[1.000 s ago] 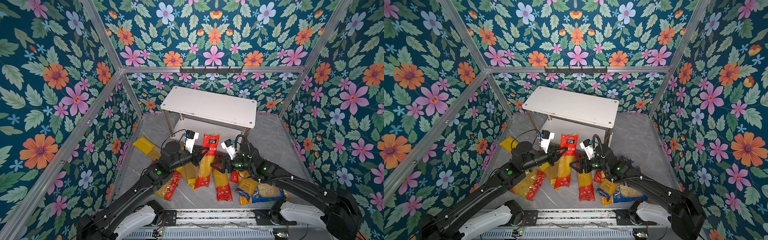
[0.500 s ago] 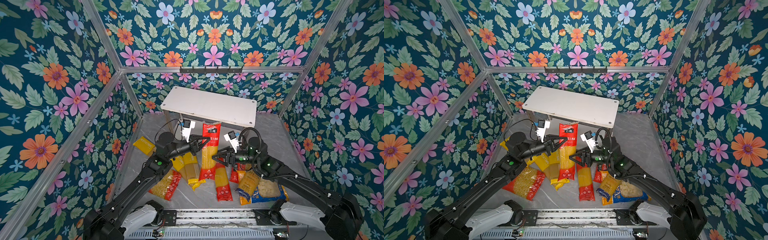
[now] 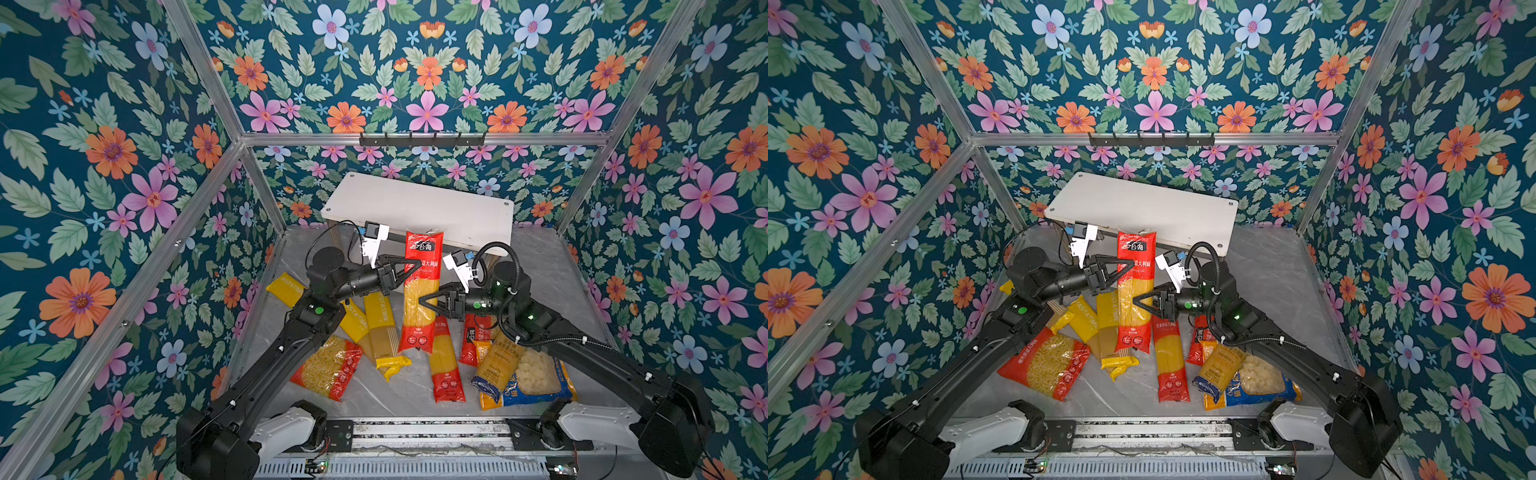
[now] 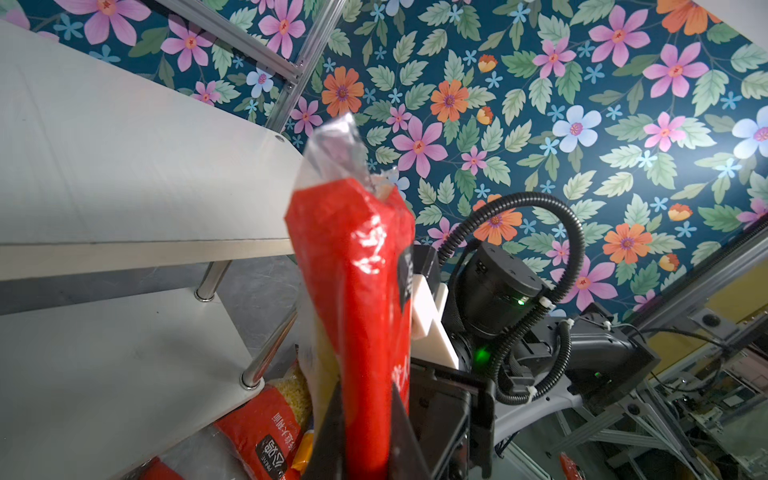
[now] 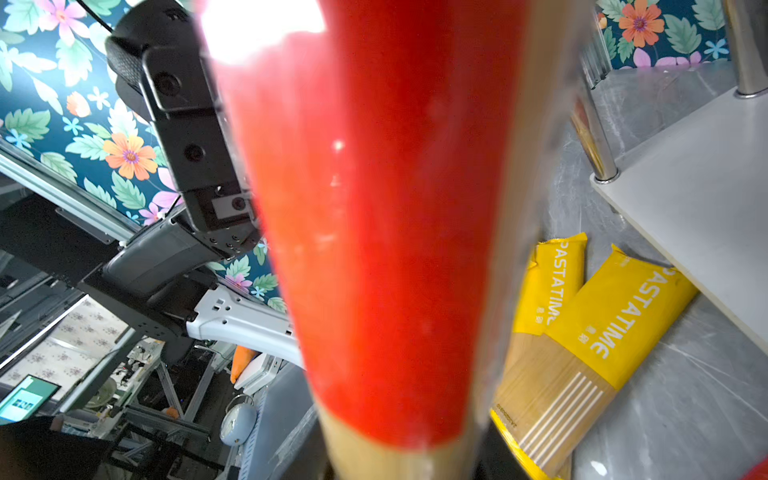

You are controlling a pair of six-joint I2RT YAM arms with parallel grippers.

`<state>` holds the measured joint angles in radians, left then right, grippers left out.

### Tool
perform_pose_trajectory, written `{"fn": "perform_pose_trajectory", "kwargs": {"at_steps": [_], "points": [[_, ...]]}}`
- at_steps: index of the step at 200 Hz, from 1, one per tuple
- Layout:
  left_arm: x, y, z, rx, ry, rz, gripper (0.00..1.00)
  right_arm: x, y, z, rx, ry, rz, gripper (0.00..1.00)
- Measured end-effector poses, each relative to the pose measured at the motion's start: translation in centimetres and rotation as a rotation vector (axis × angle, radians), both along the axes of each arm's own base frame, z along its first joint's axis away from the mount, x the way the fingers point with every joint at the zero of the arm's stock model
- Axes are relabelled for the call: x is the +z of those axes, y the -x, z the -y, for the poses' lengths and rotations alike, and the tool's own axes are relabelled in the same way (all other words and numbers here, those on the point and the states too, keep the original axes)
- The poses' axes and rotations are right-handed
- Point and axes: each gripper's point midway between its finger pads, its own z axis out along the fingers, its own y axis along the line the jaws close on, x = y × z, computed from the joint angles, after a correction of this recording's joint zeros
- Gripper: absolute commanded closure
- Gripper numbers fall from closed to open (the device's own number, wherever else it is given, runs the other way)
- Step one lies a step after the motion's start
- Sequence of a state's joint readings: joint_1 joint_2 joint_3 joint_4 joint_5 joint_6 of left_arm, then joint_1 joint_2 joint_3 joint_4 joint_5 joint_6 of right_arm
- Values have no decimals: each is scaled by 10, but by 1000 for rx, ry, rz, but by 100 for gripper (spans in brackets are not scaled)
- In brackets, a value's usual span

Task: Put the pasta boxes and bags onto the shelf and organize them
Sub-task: 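Carry the upright bag toward the shelf with both grippers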

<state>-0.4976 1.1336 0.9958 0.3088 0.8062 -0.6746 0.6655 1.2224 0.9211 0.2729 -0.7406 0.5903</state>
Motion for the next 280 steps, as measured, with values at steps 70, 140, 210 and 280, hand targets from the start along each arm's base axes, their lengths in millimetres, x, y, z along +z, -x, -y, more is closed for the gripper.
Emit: {"fn": "perform_pose_trajectory", "kwargs": {"at_steps": [70, 140, 210, 280], "points": [[7, -23, -27, 165, 57, -100, 19, 44, -36, 2, -144, -49, -61, 84], [-95, -18, -76, 398, 197, -431, 1, 77, -110, 10, -372, -137, -165, 83], [-70, -28, -60, 398, 382, -434, 17, 83, -147, -6, -426, -240, -330, 83], [-25, -46, -54, 374, 497, -380, 45, 89, -151, -19, -402, -297, -413, 81]]}}
